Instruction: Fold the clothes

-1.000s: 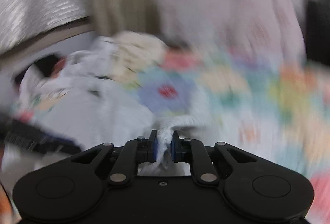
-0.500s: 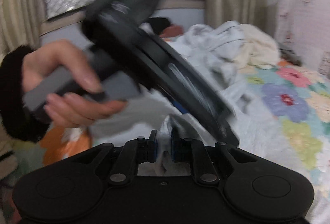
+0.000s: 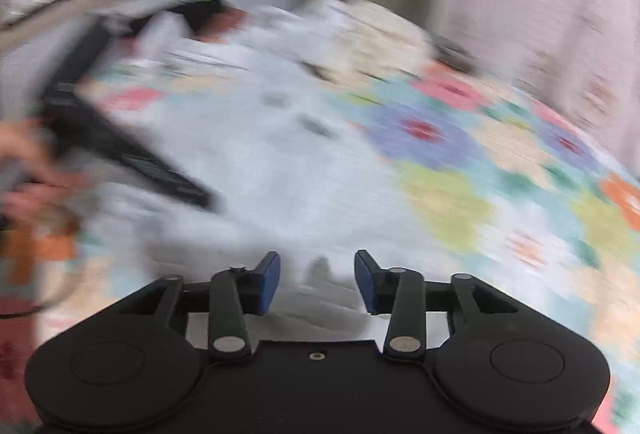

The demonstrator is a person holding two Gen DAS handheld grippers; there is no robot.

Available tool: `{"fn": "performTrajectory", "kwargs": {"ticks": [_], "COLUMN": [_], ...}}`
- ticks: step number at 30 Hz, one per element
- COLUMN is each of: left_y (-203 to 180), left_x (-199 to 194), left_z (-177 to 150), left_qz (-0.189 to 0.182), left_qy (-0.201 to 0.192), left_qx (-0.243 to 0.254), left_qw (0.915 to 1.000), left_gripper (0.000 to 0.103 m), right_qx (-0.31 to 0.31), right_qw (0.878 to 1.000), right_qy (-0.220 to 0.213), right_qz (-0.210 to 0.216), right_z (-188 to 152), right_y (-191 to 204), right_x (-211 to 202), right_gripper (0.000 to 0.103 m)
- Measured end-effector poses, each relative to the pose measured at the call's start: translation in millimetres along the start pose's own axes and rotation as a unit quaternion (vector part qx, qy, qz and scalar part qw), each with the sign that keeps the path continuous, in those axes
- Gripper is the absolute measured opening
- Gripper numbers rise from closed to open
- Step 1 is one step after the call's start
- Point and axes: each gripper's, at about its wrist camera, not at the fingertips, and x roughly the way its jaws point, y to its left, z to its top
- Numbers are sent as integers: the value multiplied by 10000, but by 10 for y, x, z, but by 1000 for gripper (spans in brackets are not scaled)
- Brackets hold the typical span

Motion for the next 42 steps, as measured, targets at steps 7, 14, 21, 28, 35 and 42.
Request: {"fn": "performTrajectory", "kwargs": {"ticks": [7, 14, 21, 28, 35, 42], "left_y": [-38, -192, -835, -1204, -988, -71], "left_x": [59, -3, 67, 434, 729, 767], "left_z": [1, 457, 1755, 2539, 2030, 1987], "left_qz": [-31, -483, -1012, -240, 407, 1182], "left_qy": [280, -41, -1434, -2115, -1202, -804], "left_qx": [-111, 104, 431, 54, 996, 847], "left_qw": [9995, 9988, 9835, 9771, 9869, 9861], "left_gripper": [53, 10, 10, 64, 66, 66], "right_qx": [30, -15, 848, 2435, 2280, 1861], "right_qw": [9959, 9878, 9541, 9123, 9107, 8681], "right_qy": [641, -147, -762, -411, 236, 510], "right_qz": [-632, -1552, -2769, -3267, -3435, -4573], "right_z": [-190, -177, -147, -460, -480, -227], "right_y": [-322, -454, -1234, -2133, -2235, -2262], "right_x": [389, 249, -53, 224, 572, 465], "right_gripper": [81, 5, 5, 5, 6, 43]}}
